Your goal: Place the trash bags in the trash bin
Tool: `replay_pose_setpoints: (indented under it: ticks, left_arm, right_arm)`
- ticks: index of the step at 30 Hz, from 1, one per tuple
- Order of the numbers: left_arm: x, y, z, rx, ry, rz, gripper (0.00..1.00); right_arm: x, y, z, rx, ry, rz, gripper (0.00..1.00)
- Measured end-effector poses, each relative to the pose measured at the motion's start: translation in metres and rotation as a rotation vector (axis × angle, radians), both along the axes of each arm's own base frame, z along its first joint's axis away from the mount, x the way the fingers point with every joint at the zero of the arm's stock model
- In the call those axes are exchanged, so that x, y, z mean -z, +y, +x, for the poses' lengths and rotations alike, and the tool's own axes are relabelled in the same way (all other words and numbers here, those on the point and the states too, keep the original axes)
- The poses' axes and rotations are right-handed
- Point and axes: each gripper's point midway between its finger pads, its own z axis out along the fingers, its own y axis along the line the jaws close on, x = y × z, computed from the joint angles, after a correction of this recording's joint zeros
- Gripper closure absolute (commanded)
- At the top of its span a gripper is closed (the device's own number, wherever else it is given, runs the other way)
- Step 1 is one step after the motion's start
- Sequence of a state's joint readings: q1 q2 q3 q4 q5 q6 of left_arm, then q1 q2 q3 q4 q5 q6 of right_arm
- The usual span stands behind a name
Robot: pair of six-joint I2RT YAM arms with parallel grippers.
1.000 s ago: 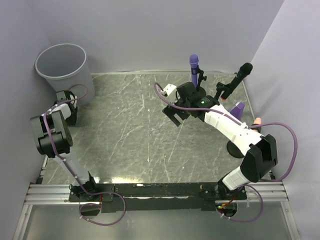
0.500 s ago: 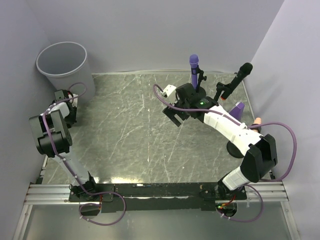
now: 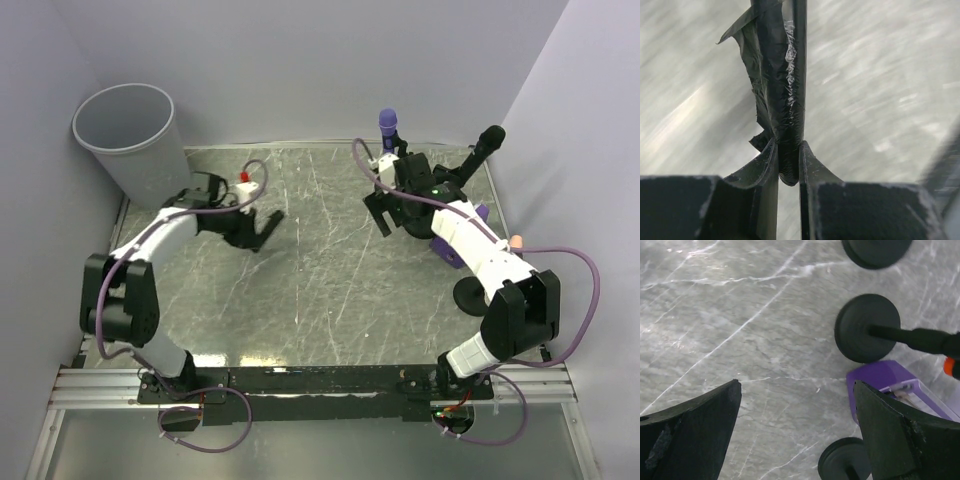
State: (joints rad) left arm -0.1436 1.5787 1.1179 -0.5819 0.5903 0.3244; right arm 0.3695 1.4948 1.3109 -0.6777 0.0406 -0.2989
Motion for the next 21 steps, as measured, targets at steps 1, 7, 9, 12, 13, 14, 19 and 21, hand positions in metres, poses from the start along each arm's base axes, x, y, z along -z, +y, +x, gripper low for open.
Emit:
replay_pose_setpoints:
  ticks: [1,7,9,12,13,14,19,21]
  left_arm:
    - [-0.005,-0.023,-0.001,0.039,0.016,-0.073,0.85]
    - [0.011,-0.096,0.010,0.095,0.248,-0.383,0.81]
    - [0.027,-0.104,0.008,0.082,0.359,-0.446,0.76]
    - [0.044,-0.102,0.008,0.023,0.479,-0.486,0.69]
    - [0.049,-0.098,0.010,-0.007,0.510,-0.492,0.66]
    - [0.054,-0.094,0.011,-0.043,0.546,-0.494,0.63]
    - [0.066,-0.048,0.042,-0.279,0.532,-0.436,0.39]
    - [0.067,-0.023,0.052,-0.386,0.496,-0.378,0.38]
  right_arm:
    - [-0.001,-0.007,0.002,0.027,0.002,0.006,0.01]
    - [0.000,-0.008,-0.003,0.027,0.029,0.029,0.01]
    - [0.001,-0.006,-0.011,0.012,0.049,0.043,0.01]
    - [0.003,-0.003,-0.019,-0.007,0.079,0.061,0.01]
    - [0.004,-0.001,-0.021,-0.012,0.088,0.072,0.01]
    - [0.005,0.001,-0.022,-0.018,0.097,0.082,0.01]
    - [0.016,0.017,-0.020,-0.034,0.140,0.123,0.01]
    - [0.025,0.032,-0.006,-0.044,0.152,0.123,0.01]
